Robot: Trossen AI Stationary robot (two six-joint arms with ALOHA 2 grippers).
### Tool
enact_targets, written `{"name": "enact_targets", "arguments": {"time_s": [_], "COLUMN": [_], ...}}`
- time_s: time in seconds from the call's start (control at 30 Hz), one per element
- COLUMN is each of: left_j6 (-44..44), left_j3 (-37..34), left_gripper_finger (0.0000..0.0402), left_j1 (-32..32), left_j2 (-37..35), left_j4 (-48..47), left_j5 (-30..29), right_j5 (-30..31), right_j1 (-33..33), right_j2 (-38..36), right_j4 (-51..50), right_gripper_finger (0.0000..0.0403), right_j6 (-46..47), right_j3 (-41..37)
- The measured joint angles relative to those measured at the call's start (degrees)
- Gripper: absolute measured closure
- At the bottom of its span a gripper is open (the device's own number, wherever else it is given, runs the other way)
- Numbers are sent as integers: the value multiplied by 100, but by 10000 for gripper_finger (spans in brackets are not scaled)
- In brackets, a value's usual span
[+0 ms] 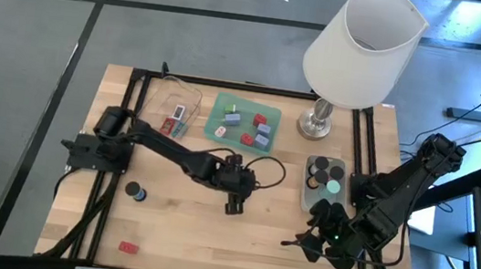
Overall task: Pick & Place Office items
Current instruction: Put the dark blue hourglass into the gray bin
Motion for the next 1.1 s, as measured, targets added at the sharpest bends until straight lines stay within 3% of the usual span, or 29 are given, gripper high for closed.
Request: {"name": "enact_targets", "arguments": {"time_s": [0.37,0.53,0.83,1.1], "left_j6": [169,169,292,412], "left_j3": [42,42,42,39], "left_gripper_finger": [179,168,165,165], "left_j1": [11,11,11,6], "left_j2": [-18,-20,-32,-485], "left_j4": [-20,-18,47,-109], "left_j5": [-184,102,96,131], "right_j5": [124,126,126,124], "right_j1": [-19,-19,-19,-69], "right_j2": [0,0,0,0], "right_j4": [20,19,19,18], "right_gripper_finger": [107,107,107,107], "right_j6": [-128,-142,-146,-121], "right_j3": [0,0,0,0]}}
